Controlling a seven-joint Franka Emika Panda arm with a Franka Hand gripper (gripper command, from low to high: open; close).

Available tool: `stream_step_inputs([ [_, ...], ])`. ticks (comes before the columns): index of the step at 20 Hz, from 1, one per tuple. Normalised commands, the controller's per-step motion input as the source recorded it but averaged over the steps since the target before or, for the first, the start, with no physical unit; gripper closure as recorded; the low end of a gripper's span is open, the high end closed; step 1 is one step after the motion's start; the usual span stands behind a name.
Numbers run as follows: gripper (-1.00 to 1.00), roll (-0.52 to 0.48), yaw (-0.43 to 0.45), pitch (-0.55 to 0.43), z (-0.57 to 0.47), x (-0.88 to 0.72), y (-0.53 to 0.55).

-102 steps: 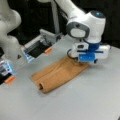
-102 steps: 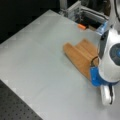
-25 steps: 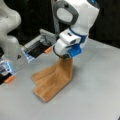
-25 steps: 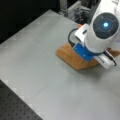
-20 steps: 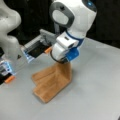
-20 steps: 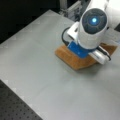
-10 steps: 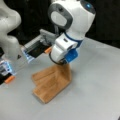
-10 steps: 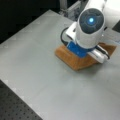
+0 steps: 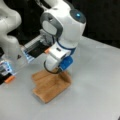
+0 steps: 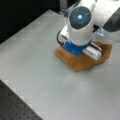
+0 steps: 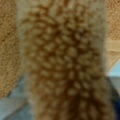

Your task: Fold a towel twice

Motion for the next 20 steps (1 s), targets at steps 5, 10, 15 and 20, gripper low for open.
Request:
stream_step_inputs([
  [5,1.00,0.281,0.090,-0.323,-0.10,-0.33,-0.32],
  [10,1.00,0.190,0.045,-0.321,-0.16,-0.29,-0.14],
  [15,1.00,0.183,0.037,-0.338,-0.27,-0.26,-0.12],
  [20,1.00,0.230,0.037,-0.330,-0.32,-0.20,-0.14],
])
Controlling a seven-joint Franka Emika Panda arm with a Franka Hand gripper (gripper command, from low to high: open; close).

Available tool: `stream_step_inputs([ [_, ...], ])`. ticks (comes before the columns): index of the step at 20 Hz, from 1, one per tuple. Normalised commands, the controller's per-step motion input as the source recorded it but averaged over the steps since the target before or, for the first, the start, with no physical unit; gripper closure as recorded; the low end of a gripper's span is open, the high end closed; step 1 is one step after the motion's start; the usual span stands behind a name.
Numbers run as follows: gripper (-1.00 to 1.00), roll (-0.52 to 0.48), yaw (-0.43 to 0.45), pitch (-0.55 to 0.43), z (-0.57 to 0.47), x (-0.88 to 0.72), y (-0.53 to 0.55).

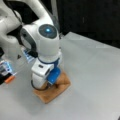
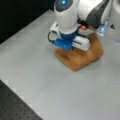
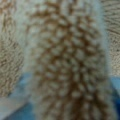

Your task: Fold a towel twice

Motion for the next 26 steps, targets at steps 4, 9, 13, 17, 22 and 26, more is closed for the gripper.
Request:
stream_step_inputs([
  [4,1.00,0.210,-0.014,-0.286,-0.33,-0.16,-0.11],
  [9,1.00,0.173,-0.013,-0.218,-0.26,-0.10,-0.10],
  [13,1.00,0.118,-0.005,-0.153,-0.18,-0.04,-0.15],
  [17,1.00,0.061,-0.027,-0.125,-0.11,-0.04,-0.15],
  [22,1.00,0.023,-0.006,-0.116,-0.08,-0.03,-0.21],
  [26,1.00,-0.013,-0.001,-0.129,-0.09,-0.02,-0.19],
])
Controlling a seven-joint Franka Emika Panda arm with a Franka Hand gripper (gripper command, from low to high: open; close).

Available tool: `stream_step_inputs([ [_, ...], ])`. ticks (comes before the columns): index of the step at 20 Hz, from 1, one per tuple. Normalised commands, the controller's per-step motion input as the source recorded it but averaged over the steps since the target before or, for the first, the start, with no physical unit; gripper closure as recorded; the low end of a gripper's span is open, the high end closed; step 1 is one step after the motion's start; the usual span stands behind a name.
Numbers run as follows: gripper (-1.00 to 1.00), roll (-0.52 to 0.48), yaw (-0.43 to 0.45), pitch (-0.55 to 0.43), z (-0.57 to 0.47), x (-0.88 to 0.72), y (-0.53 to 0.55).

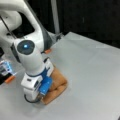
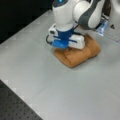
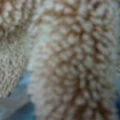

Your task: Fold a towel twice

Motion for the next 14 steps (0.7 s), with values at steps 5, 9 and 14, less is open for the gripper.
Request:
stream_step_inputs([
  [5,1.00,-0.033,0.006,-0.131,-0.11,-0.02,-0.13],
  [9,1.00,-0.045,-0.005,-0.138,-0.13,-0.02,-0.05],
  [14,-1.00,-0.062,-0.020,-0.128,-0.12,-0.02,0.00],
])
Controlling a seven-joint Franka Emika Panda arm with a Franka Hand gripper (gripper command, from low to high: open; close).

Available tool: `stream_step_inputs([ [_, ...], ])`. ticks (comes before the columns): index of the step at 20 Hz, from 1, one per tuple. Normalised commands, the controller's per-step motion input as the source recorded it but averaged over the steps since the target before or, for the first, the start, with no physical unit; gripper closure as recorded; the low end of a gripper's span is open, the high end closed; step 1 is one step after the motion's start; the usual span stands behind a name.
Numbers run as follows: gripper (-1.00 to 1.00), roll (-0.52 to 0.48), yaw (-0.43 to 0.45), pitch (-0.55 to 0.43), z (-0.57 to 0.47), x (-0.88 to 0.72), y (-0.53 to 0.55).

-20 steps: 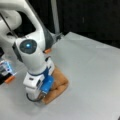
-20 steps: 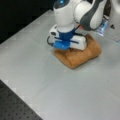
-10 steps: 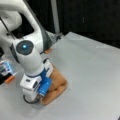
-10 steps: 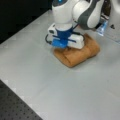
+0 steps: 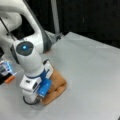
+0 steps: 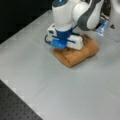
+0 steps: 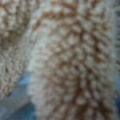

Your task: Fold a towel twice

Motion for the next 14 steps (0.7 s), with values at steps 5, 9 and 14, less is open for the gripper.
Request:
stream_step_inputs([
  [5,-1.00,-0.029,-0.036,-0.115,-0.13,-0.03,0.04],
  [9,-1.00,-0.032,-0.044,-0.111,-0.11,-0.04,0.03],
  [14,-1.00,-0.051,-0.037,-0.092,-0.04,-0.05,-0.02],
])
